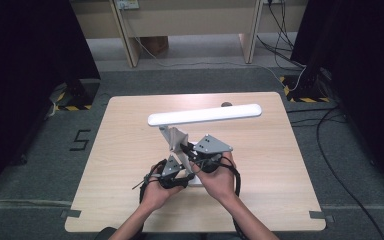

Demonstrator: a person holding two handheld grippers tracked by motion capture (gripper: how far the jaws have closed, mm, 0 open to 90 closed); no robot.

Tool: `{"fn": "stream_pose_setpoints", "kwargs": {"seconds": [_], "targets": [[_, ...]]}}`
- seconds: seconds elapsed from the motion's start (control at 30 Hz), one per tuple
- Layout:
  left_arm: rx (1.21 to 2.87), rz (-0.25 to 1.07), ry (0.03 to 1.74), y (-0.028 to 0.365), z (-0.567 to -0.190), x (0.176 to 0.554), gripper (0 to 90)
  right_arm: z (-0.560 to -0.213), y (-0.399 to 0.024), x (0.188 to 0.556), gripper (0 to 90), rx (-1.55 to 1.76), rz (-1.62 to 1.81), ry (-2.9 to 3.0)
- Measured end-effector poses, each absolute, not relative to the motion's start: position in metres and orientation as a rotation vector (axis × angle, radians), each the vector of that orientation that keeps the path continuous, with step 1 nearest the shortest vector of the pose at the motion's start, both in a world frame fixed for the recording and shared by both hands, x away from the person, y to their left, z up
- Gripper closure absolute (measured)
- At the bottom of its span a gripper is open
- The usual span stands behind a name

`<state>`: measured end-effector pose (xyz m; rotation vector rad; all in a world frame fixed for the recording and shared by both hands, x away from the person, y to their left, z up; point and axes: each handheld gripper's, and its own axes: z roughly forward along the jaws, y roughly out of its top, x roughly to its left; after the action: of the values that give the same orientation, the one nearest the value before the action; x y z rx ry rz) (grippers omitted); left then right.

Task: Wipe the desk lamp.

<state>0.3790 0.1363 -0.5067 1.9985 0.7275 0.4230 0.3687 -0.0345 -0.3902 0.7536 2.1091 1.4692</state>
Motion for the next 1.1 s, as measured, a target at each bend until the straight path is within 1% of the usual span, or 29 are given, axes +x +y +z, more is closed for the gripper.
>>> {"fn": "stream_pose_setpoints", "kwargs": {"seconds": [1.1], "targets": [[2.008,0.437,0.719,0.136,-0.506,0.378,51.2,-0.421,-0.039,0.370,83.8,0.834,1.425,2.159]]}}
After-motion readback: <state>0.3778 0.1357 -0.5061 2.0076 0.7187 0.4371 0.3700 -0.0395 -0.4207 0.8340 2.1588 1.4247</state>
